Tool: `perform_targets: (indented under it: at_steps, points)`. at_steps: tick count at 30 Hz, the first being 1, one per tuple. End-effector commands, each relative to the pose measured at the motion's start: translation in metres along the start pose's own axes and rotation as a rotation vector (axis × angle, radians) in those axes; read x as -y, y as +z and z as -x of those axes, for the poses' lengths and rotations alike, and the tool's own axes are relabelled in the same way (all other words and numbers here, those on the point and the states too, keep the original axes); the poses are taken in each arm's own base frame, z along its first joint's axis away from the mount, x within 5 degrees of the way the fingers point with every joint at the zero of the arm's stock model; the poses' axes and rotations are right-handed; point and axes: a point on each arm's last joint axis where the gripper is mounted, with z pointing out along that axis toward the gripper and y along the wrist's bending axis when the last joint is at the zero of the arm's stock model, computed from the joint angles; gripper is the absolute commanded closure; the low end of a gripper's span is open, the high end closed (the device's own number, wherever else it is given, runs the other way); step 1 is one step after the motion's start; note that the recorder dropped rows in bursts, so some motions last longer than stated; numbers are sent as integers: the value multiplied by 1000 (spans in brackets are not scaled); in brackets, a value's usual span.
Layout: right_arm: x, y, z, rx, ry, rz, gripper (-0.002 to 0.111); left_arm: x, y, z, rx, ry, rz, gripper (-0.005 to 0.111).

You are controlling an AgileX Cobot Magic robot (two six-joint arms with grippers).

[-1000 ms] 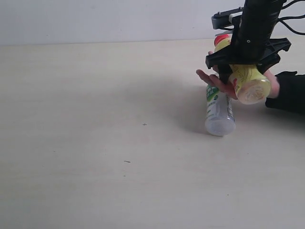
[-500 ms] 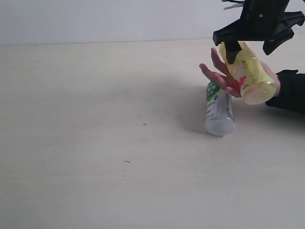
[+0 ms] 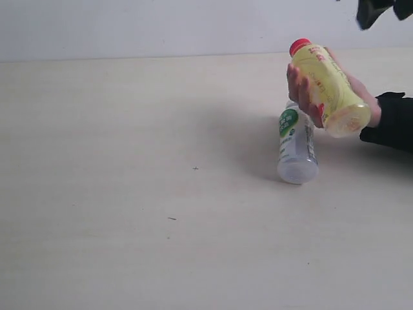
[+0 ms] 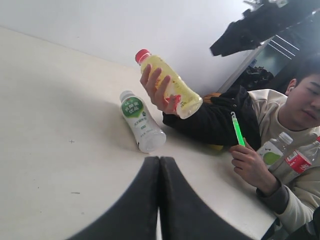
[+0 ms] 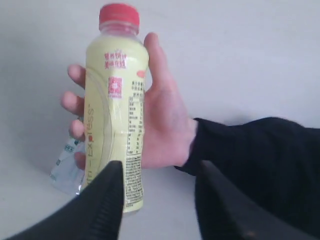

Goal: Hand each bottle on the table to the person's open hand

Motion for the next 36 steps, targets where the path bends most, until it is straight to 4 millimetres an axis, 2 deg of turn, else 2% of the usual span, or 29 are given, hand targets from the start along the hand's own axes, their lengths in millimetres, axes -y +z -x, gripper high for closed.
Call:
perform_targets:
  at_steps: [1, 4, 10, 13, 17, 20, 23, 27, 31, 36]
  points:
    - [17, -67, -25, 249, 12, -9, 91, 1, -1, 1, 8, -1, -8, 107]
    - [23, -98, -54, 414, -12, -5, 108, 1, -1, 1, 8, -1, -8, 107]
    - [28, -119, -119, 670, -83, -26, 108, 1, -1, 1, 8, -1, -8, 107]
    - [28, -119, -150, 756, -84, -21, 108, 1, -1, 1, 8, -1, -8, 107]
    - [25, -101, -192, 830, -102, -24, 108, 1, -1, 1, 8, -1, -8, 107]
    - [25, -87, -215, 874, -133, -65, 108, 1, -1, 1, 8, -1, -8, 107]
    - [22, -75, -231, 933, -113, -43, 108, 1, -1, 1, 8, -1, -8, 107]
    - [19, -66, -242, 994, -59, 2, 108, 1, -1, 1, 8, -1, -8, 107]
    - [17, -59, -244, 982, -64, 6, 108, 1, -1, 1, 8, -1, -8, 107]
    - [16, -59, -243, 1003, -65, 12, 108, 1, -1, 1, 8, -1, -8, 107]
